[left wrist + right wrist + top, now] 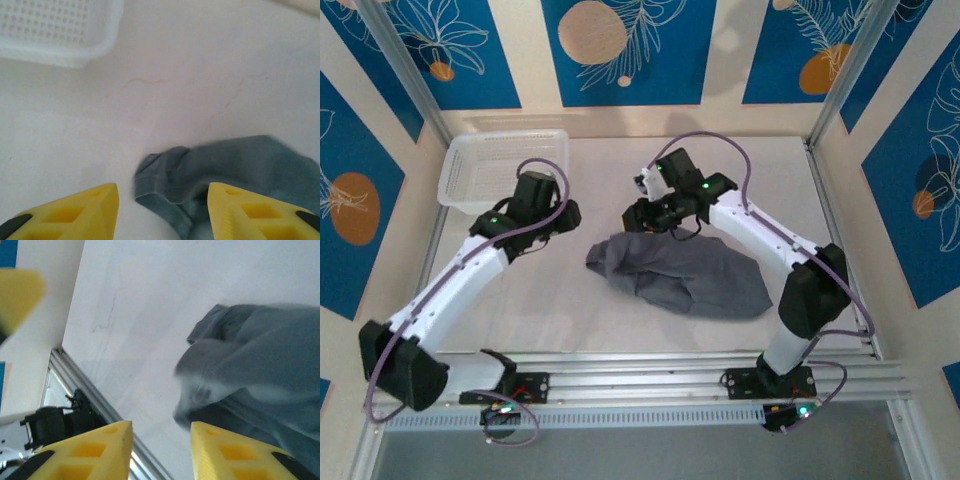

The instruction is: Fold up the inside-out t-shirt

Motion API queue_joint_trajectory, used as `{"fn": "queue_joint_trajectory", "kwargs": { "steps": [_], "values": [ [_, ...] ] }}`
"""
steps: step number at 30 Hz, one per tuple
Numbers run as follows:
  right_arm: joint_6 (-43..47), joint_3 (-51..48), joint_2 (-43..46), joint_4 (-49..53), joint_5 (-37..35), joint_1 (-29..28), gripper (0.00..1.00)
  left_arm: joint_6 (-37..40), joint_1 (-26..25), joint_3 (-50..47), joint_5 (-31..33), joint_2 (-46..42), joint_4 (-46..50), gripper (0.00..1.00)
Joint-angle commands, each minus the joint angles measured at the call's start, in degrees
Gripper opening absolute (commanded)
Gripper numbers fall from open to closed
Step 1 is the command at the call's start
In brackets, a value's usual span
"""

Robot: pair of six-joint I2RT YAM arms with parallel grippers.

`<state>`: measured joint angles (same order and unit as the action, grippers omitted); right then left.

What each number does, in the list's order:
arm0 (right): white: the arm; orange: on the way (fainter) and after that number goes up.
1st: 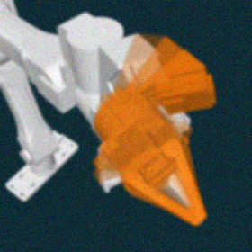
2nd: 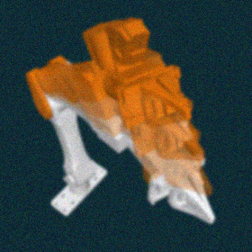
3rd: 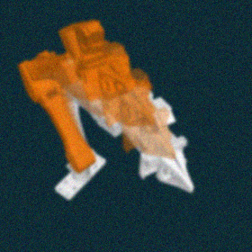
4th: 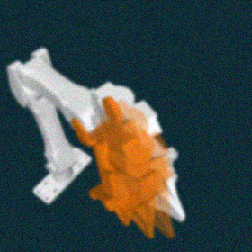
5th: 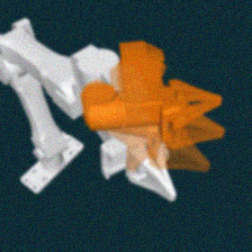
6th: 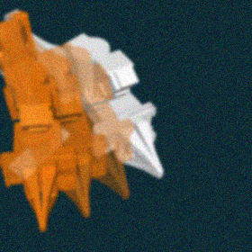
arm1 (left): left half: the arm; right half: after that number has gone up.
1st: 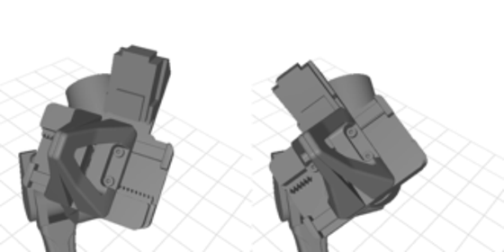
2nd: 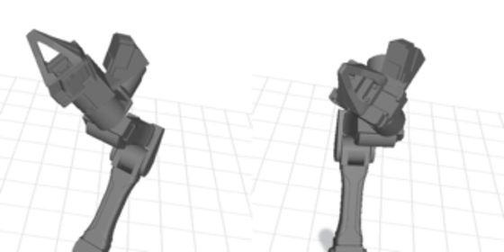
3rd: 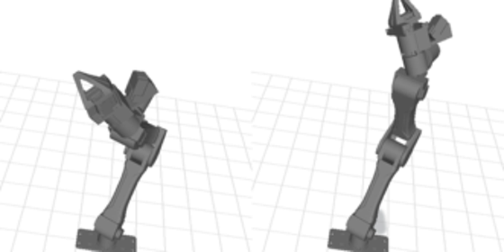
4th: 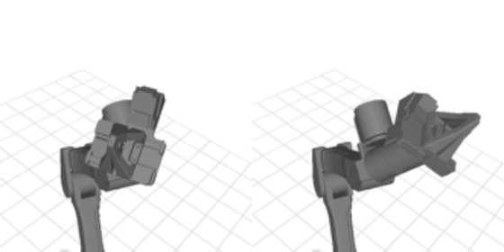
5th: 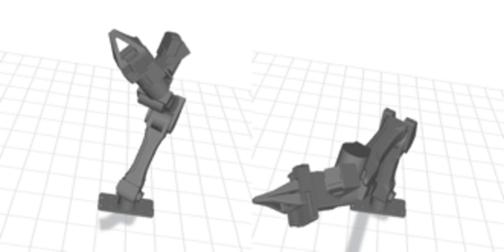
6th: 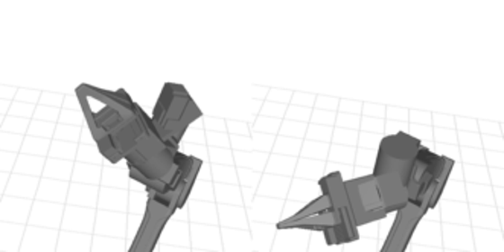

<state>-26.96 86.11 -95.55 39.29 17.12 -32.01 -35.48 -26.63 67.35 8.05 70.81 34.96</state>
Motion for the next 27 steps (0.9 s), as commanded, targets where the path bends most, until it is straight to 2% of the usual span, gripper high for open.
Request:
{"fn": "queue_joint_trajectory", "kwargs": {
  "steps": [1, 4, 7, 11, 16, 18, 20, 21, 23, 26, 27],
  "values": [
    [0.43, 0.71, 6.23, -0.03, -1.74, 6.05, 0.47, 1.59, -0.29, 0.85, -7.03, -0.94, 0.03, 0.49],
    [1.42, -7.90, 11.59, -1.06, -7.07, 7.98, 0.60, -0.20, -4.72, -1.79, -17.74, 0.28, -3.32, 0.47],
    [1.67, -16.58, 14.48, -0.65, -13.37, 7.71, 0.60, 0.41, -11.66, -2.48, -21.58, 4.24, -6.12, 0.49],
    [-0.01, -23.78, 14.01, 2.48, -21.51, 3.59, 0.61, 8.85, -16.06, 2.21, -19.43, 12.24, -3.32, 0.55],
    [1.67, -24.86, 7.57, 0.42, -15.81, -2.02, 0.66, 10.17, -16.17, 1.51, -19.83, 14.59, -5.59, 0.64],
    [2.31, -22.99, 3.53, 0.62, -19.21, -3.23, 0.66, 10.19, -16.14, 1.32, -19.62, 14.79, -5.53, 0.67],
    [3.19, -19.93, 0.54, 1.76, -23.77, -4.05, 0.57, 10.03, -16.16, 0.52, -19.62, 14.54, -5.64, 0.69],
    [3.44, -18.93, -0.03, 1.83, -25.88, -4.39, 0.49, 9.71, -16.17, -0.20, -19.86, 14.33, -6.00, 0.69],
    [4.21, -17.38, -0.06, 1.75, -29.61, -4.85, 0.25, 8.80, -16.17, -2.17, -19.92, 13.71, -6.91, 0.69],
    [5.26, -17.34, 1.91, 1.08, -32.78, -4.82, 0.01, 8.33, -16.10, -4.71, -19.23, 13.46, -7.99, 0.70],
    [5.58, -17.74, 2.91, 0.69, -33.44, -4.82, 0.00, 8.33, -16.15, -5.37, -19.15, 13.68, -8.44, 0.70]
  ]
}}
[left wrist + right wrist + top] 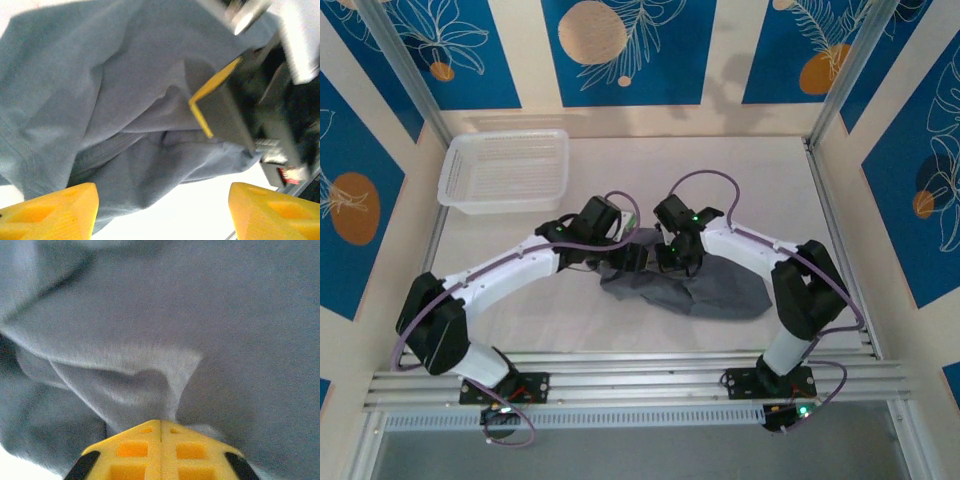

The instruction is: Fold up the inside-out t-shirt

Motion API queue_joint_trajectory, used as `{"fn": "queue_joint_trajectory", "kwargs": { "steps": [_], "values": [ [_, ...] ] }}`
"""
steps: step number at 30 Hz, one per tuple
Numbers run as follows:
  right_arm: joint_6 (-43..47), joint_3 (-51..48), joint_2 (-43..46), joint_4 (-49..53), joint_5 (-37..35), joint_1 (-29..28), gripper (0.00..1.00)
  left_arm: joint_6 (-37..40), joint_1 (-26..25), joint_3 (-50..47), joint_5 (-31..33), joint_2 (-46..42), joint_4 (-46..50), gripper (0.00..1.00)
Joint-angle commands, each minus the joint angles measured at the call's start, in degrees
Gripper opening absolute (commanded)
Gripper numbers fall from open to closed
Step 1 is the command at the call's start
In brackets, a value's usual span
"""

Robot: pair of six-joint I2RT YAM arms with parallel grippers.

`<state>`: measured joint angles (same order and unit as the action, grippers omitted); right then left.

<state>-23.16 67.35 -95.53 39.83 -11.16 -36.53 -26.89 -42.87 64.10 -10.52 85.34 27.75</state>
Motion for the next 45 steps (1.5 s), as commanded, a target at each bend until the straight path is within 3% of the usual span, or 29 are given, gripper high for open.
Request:
{"fn": "queue_joint_trajectory", "kwargs": {
  "steps": [1, 6, 7, 8, 9, 14, 18, 21, 23, 27, 32, 35, 37, 39, 41, 42, 45],
  "values": [
    [2.01, 0.49, 4.23, -0.26, -5.37, -0.16, 0.00, -0.35, 0.16, -2.78, -0.74, -0.35, -1.95, 0.71],
    [3.65, -2.80, 8.44, -3.25, 0.55, 0.93, 0.03, -1.76, 0.02, -2.67, -8.94, 5.65, -6.68, 0.77],
    [4.01, -2.93, 8.03, -3.07, 1.10, 0.94, 0.20, -2.33, -0.04, -2.66, -9.38, 6.74, -7.15, 0.79],
    [4.57, -2.57, 7.13, -2.40, 2.00, 0.94, 0.43, -2.57, -0.19, -2.67, -8.51, 7.76, -7.11, 0.80],
    [4.78, -2.05, 5.81, -1.46, 2.51, 0.86, 0.55, -2.64, -0.19, -2.63, -7.23, 8.61, -6.29, 0.80],
    [4.81, 1.57, -3.34, 1.50, 5.65, 0.64, 0.62, -3.49, -0.19, -3.47, -0.01, 11.81, -1.64, 0.76],
    [4.57, 3.10, -6.25, 1.80, 4.61, 0.17, 0.55, -7.26, 0.03, -4.74, 0.73, 14.09, -1.73, 0.59],
    [4.24, 3.33, -4.71, 1.39, 3.53, 0.56, 0.23, -8.93, -0.02, -5.37, 0.71, 14.98, -2.69, 0.44],
    [4.04, 3.06, -2.84, 1.08, 3.83, 1.47, 0.02, -9.21, 0.12, -5.60, 2.08, 15.20, -2.59, 0.28],
    [3.11, 0.96, 2.49, -1.36, 11.17, 4.70, 0.00, -9.19, 0.24, -6.23, 5.40, 15.08, -1.91, 0.02],
    [0.10, -2.10, 8.38, -4.96, 19.81, 10.49, 0.00, -8.88, 1.12, -9.17, 9.99, 13.10, -2.71, 0.00],
    [1.47, -2.21, 9.40, -5.03, 20.26, 11.09, 0.00, -7.03, 1.26, -10.64, 12.99, 11.27, -2.84, 0.00],
    [4.12, -1.49, 8.88, -3.37, 17.40, 8.72, 0.18, -6.11, 1.21, -11.86, 12.96, 9.27, -4.10, 0.00],
    [5.52, -1.97, 8.76, -2.96, 13.54, 6.10, 0.23, -5.35, 1.24, -12.40, 12.48, 7.50, -4.79, 0.00],
    [6.07, -3.14, 8.87, -4.02, 10.63, 4.72, 0.49, -4.03, 1.21, -12.43, 12.28, 6.84, -4.16, 0.00],
    [6.71, -3.59, 8.74, -4.50, 8.88, 3.79, 0.56, -3.74, 1.30, -12.42, 12.15, 6.67, -3.80, 0.00],
    [8.42, -3.90, 5.97, -4.86, 1.02, -0.46, 0.64, -3.49, 1.42, -12.16, 11.28, 6.10, -3.45, 0.00]
  ]
}}
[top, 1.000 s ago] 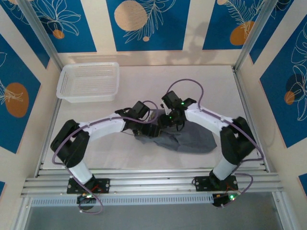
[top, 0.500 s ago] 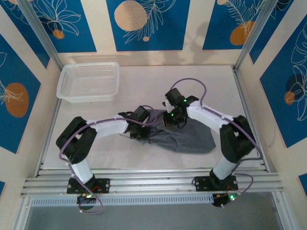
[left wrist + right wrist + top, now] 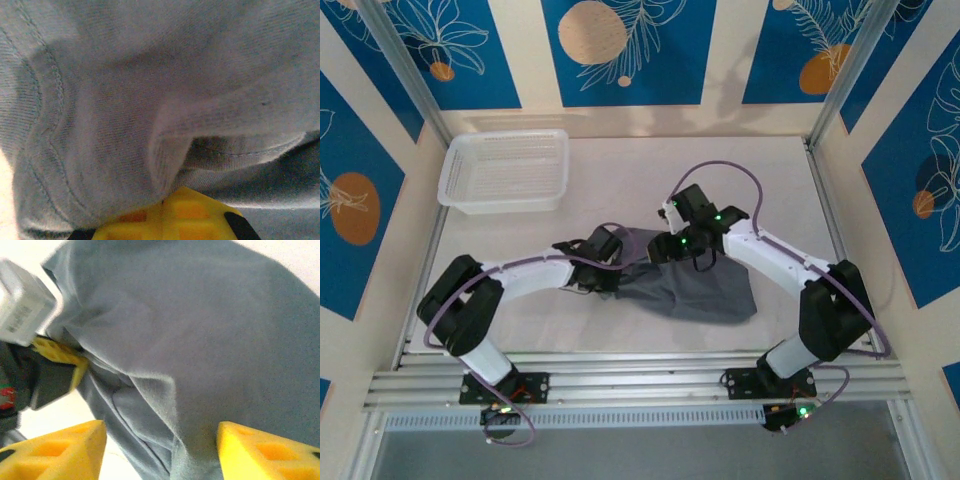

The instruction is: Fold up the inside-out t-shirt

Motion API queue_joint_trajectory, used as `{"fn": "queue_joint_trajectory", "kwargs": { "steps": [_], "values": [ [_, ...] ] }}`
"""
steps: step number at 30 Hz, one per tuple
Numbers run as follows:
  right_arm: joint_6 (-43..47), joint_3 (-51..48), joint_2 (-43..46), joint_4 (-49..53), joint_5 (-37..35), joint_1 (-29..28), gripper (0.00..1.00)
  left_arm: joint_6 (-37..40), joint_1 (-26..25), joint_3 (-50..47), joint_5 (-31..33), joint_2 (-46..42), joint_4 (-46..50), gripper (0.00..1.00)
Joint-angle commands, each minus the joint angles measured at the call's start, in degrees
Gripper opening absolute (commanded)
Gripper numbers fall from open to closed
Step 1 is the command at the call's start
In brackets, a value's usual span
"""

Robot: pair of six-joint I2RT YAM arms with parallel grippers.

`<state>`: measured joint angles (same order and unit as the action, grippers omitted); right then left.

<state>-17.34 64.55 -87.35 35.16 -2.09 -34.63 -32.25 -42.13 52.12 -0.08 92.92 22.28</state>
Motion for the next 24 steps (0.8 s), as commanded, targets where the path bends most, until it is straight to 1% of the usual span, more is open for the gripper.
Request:
{"fn": "queue_joint_trajectory", "kwargs": {
  "steps": [1, 4, 6, 7, 8, 9, 10, 11, 12, 13, 15, 16, 17, 18, 19, 20, 22, 24],
  "values": [
    [2.84, -1.14, -3.48, -0.37, -11.60, -3.86, 0.64, 1.71, 0.72, 0.06, 0.69, -1.71, 2.10, 0.00],
    [1.97, -0.55, -7.27, -1.01, -23.88, -6.61, 0.66, 1.43, 0.78, 0.77, 0.60, -2.05, 2.35, 0.00],
    [0.77, 0.91, -9.52, -0.58, -30.91, -6.97, 0.64, 1.41, 0.76, 1.02, 0.89, -2.05, 2.54, 0.00],
    [0.69, 1.72, -10.33, -0.53, -32.37, -6.95, 0.60, 1.40, 0.80, 0.98, 1.29, -1.90, 2.75, 0.00],
    [0.80, 2.33, -10.73, -0.82, -32.58, -6.77, 0.51, 1.40, 0.91, 0.84, 1.70, -1.77, 2.94, 0.00],
    [0.94, 2.79, -10.79, -1.00, -32.00, -6.66, 0.38, 1.32, 1.06, 0.67, 2.11, -1.60, 3.11, 0.00],
    [1.63, 3.26, -10.45, -1.22, -29.83, -6.63, 0.20, 1.18, 1.54, 0.23, 2.50, -1.54, 3.26, 0.00],
    [2.24, 3.78, -9.62, -0.85, -26.20, -6.50, 0.07, 1.08, 2.02, -0.48, 3.08, -1.56, 3.00, 0.00],
    [2.44, 4.23, -8.54, -0.35, -22.38, -6.36, 0.02, 1.05, 2.87, -1.21, 3.34, -1.40, 2.63, 0.00],
    [2.81, 4.50, -6.90, 0.19, -16.07, -6.01, 0.00, 1.15, 4.01, -2.23, 3.50, -1.18, 1.95, 0.00],
    [2.15, 4.00, -2.66, -0.08, -1.90, -4.21, 0.00, 1.61, 6.18, -3.98, 3.42, -0.28, -0.65, 0.01],
    [1.09, 2.99, -0.30, -1.23, 7.26, -2.28, 0.00, 1.98, 7.05, -4.74, 3.43, 0.02, -2.08, 0.03],
    [-0.66, 1.97, 1.59, -2.58, 15.79, 0.22, 0.00, 2.52, 7.59, -5.05, 3.10, 0.00, -3.15, 0.06],
    [-2.49, 1.24, 2.85, -3.81, 21.57, 2.32, 0.00, 3.05, 7.66, -5.10, 2.84, -0.57, -3.69, 0.12],
    [-4.32, 0.28, 3.91, -5.33, 27.30, 4.35, 0.00, 3.69, 7.68, -5.16, 2.59, -2.01, -4.30, 0.21],
    [-5.57, -0.47, 4.68, -6.70, 31.28, 5.97, 0.00, 4.15, 7.72, -5.47, 2.13, -4.20, -5.10, 0.31],
    [-7.41, -1.58, 5.51, -8.89, 34.56, 7.66, 0.00, 5.49, 7.68, -5.89, 2.43, -9.36, -5.76, 0.46],
    [-8.38, -2.15, 5.24, -10.42, 36.20, 8.47, 0.00, 7.73, 7.68, -6.42, 2.51, -15.49, -6.29, 0.54]
  ]
}}
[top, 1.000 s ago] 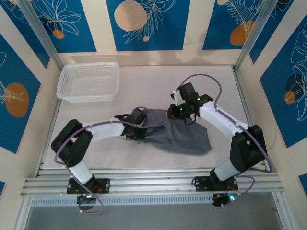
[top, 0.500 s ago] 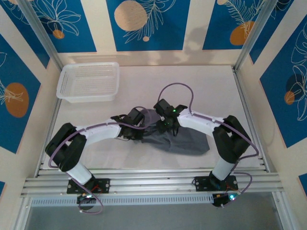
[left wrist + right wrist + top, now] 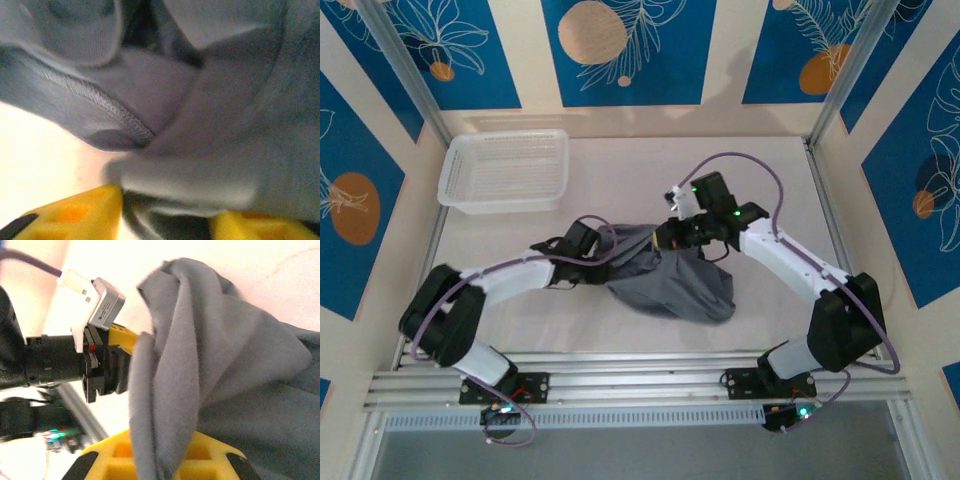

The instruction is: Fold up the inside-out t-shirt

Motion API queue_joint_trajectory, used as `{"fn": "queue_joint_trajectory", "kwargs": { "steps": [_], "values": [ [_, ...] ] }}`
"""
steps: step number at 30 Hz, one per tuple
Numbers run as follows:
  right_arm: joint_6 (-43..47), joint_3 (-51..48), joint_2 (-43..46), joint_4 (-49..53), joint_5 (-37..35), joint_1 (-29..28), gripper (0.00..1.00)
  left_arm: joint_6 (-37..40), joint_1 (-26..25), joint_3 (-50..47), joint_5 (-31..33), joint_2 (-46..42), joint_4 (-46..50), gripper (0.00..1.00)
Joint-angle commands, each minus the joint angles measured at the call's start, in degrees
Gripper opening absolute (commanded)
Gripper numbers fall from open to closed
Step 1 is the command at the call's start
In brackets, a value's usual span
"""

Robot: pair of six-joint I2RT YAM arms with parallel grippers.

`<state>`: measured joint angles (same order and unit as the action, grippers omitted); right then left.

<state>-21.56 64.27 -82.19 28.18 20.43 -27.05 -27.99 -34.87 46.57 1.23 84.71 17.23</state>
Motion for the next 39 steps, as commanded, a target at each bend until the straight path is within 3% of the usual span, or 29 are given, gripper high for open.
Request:
{"fn": "queue_joint_trajectory", "kwargs": {
  "steps": [1, 4, 7, 13, 16, 21, 23, 24, 26, 30, 33, 36, 39],
  "values": [
    [-4.51, -1.63, -0.51, -3.64, 14.21, 0.99, 0.00, 5.09, 0.34, -1.57, 0.54, -10.76, -2.19, 0.56],
    [-5.87, -0.72, -2.62, -3.84, 15.52, 1.21, 0.00, 11.61, -0.83, -3.96, -5.58, -19.86, -6.70, 0.61],
    [-6.36, 0.47, -4.18, -3.87, 16.98, 1.13, 0.00, 16.99, -3.26, -3.52, -9.95, -22.27, -9.14, 0.63],
    [-7.27, 1.98, -4.82, -3.41, 17.72, 0.82, 0.00, 20.78, -5.20, 0.19, -13.26, -14.43, -14.14, 0.62],
    [-6.79, 2.39, -4.56, -2.26, 17.81, 0.34, 0.00, 20.36, -5.20, 1.79, -11.04, -9.75, -16.69, 0.65],
    [-6.56, 2.44, -4.40, -1.66, 18.25, -0.54, 0.00, 17.32, -5.11, 5.57, -13.03, -2.55, -21.01, 0.72],
    [-6.89, 2.36, -4.38, -1.75, 18.48, -0.64, 0.00, 15.41, -5.10, 7.67, -10.46, -0.07, -20.23, 0.72],
    [-6.99, 2.35, -4.30, -1.90, 18.58, -0.64, 0.00, 14.44, -5.07, 8.20, -8.53, 0.57, -19.95, 0.69],
    [-6.79, 2.35, -4.20, -1.65, 19.03, -0.58, 0.00, 12.13, -4.24, 8.54, -7.48, 1.32, -20.45, 0.52],
    [-6.06, 2.01, -4.29, -0.55, 18.95, 1.50, 0.00, 7.26, -1.78, 8.59, -12.16, -0.40, -19.64, 0.03],
    [-4.98, 0.65, -5.10, -0.28, 18.97, 5.37, 0.04, 4.53, 0.09, 9.94, -26.06, -2.12, -17.85, 0.00],
    [-1.65, -0.01, -8.50, 1.18, 11.67, 9.72, 0.26, -2.38, 1.18, 12.48, -42.86, -1.73, -16.62, 0.00],
    [-1.70, 0.89, -14.12, 0.52, 6.14, 13.91, 0.28, -9.29, 1.22, 13.15, -51.70, -1.19, -16.97, 0.00]
  ]
}}
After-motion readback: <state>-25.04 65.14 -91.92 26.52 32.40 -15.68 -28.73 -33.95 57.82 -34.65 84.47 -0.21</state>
